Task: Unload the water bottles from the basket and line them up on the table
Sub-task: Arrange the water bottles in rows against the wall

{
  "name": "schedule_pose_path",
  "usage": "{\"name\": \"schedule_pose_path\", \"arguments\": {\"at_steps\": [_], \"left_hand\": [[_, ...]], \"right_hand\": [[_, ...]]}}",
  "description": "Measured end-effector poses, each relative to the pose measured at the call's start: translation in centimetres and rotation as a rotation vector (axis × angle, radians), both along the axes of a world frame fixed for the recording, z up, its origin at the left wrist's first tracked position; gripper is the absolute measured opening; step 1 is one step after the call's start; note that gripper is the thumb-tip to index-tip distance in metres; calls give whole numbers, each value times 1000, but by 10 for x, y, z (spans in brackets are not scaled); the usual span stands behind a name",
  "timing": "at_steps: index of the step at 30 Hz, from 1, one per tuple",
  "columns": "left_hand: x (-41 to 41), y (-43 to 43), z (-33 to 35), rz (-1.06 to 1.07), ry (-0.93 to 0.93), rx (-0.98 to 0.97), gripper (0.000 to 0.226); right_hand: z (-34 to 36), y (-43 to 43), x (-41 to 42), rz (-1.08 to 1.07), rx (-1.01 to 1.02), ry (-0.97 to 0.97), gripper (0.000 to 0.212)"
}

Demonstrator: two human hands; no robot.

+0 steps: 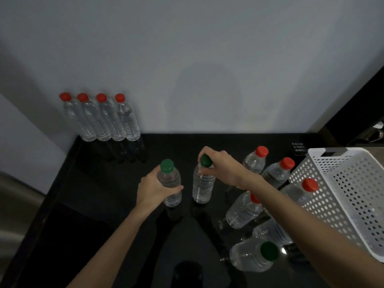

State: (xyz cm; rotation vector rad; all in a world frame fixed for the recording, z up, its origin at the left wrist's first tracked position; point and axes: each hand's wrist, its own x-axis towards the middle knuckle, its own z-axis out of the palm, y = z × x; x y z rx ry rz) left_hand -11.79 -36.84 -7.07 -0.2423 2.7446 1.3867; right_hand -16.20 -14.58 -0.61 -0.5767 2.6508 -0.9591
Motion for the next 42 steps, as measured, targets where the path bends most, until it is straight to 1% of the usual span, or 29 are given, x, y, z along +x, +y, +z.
{"name": "schedule_pose_path", "arguments": {"at_steps": [5,10,16,18,21,25,27,29,32,35,42], "left_hand": [[-1,-65,-2,50,4,-58,59],[-3,-124,-7,100,2,-46,54],[-9,-168,-17,112,-13,-47,57],[-10,-174,-21,109,-1,-43,59],[-10,-179,-28,103,22,0,63],[-9,-183,-35,110,3,99,71],[-6,-183,-37,113,36,157,76],[-1,-181,-39,119,69,235,75],[7,-180,-43,140,94,306,72],[7,-182,-46,126,109,303,74],[-4,-186,-38,162,148,298,66]], "right_hand": [[-5,-64,-12,67,-23,-53,26],[-18,-124,-18,85,-61,-71,24],[-29,-172,-16,63,-88,-57,25],[-30,-177,-16,31,-125,-67,26],[-36,-181,-8,-72,-229,-107,26],[-47,-190,4,-124,-270,-52,29],[-52,-192,6,-137,-304,-41,32],[-59,-194,8,-160,-337,-44,36],[-72,-196,13,-219,-321,-62,53],[-79,-198,17,-250,-311,-63,61],[-78,-200,12,-249,-322,-5,61]]}}
